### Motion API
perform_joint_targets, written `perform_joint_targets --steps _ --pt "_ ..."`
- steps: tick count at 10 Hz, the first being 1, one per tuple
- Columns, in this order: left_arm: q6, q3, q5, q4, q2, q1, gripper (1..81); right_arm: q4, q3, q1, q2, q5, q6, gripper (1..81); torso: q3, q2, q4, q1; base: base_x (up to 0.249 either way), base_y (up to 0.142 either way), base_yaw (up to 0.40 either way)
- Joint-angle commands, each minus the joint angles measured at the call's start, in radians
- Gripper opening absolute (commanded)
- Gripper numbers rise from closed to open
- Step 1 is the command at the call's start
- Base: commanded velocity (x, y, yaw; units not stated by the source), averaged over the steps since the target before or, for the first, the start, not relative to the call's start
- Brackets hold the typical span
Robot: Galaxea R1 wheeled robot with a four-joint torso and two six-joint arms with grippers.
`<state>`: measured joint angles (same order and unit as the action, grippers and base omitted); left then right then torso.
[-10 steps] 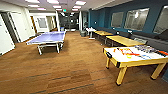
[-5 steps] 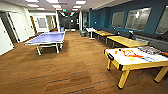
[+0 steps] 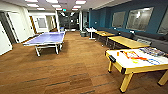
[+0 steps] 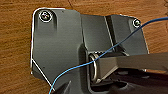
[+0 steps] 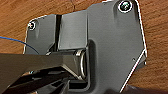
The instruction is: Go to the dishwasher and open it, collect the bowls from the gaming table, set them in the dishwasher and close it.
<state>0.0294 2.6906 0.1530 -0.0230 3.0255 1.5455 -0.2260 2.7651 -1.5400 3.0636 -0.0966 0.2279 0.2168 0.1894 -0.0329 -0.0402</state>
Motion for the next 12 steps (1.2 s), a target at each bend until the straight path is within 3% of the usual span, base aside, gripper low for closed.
perform_joint_targets --steps 1,12 --pt "0.001 -0.003 -0.053 -0.005 0.0 -0.037 81.1 -0.003 0.0 0.039 0.003 0.049 -0.005 81.1 0.0 0.0 0.0 0.0 0.171 0.0 0.0" --pt "0.001 -0.002 -0.053 -0.005 0.0 -0.037 81.1 -0.003 0.002 0.042 0.003 0.049 -0.005 81.1 0.0 0.0 0.0 0.0 0.168 0.0 0.0"
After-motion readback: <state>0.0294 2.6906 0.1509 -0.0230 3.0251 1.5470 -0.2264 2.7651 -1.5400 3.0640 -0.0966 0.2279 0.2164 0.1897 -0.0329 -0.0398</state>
